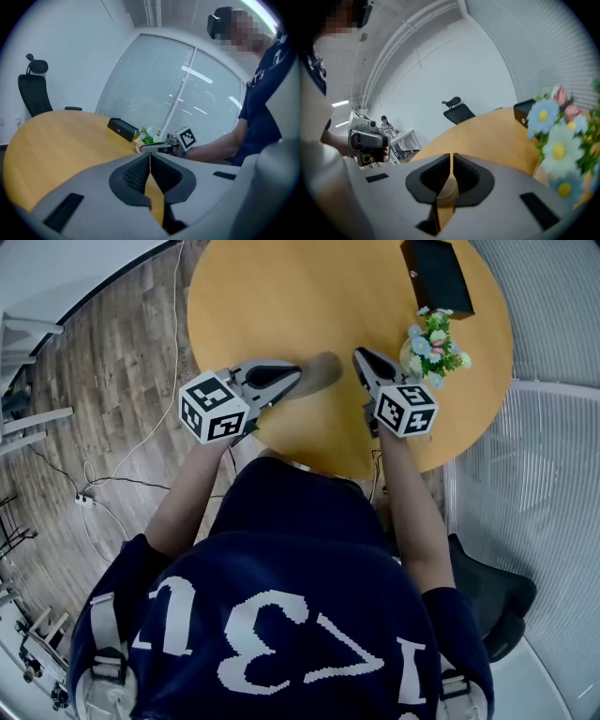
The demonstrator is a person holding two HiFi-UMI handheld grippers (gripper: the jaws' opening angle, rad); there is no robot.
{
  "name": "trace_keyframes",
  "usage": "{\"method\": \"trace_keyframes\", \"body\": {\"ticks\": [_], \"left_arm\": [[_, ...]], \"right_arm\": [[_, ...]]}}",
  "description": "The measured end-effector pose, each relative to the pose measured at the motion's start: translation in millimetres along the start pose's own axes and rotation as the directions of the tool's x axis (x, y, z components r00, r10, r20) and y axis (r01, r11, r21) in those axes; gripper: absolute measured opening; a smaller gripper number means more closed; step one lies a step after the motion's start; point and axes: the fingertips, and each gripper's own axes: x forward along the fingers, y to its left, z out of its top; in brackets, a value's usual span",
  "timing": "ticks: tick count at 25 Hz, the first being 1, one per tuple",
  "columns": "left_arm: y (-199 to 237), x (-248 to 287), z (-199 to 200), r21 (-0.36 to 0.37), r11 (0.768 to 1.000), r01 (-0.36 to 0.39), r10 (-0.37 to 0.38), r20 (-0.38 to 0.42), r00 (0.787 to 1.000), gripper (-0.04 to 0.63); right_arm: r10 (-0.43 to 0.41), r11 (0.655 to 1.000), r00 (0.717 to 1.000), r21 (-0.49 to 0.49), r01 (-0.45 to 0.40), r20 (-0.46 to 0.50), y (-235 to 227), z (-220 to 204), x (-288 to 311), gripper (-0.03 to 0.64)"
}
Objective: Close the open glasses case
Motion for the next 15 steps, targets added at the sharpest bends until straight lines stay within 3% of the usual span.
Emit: {"method": "trace_keyframes", "body": {"ticks": [6,15], "left_arm": [[14,-7,42,0.083,0.990,-0.116,0.108,0.093,0.990,0.018],[12,-13,109,0.093,0.980,-0.178,0.154,0.224,0.963,0.018]], "right_arm": [[-0.096,0.987,0.970,-0.104,0.122,0.223,7,63,-72,0.026],[-0.185,0.947,0.862,-0.148,0.284,0.471,8,143,-173,0.025]]}}
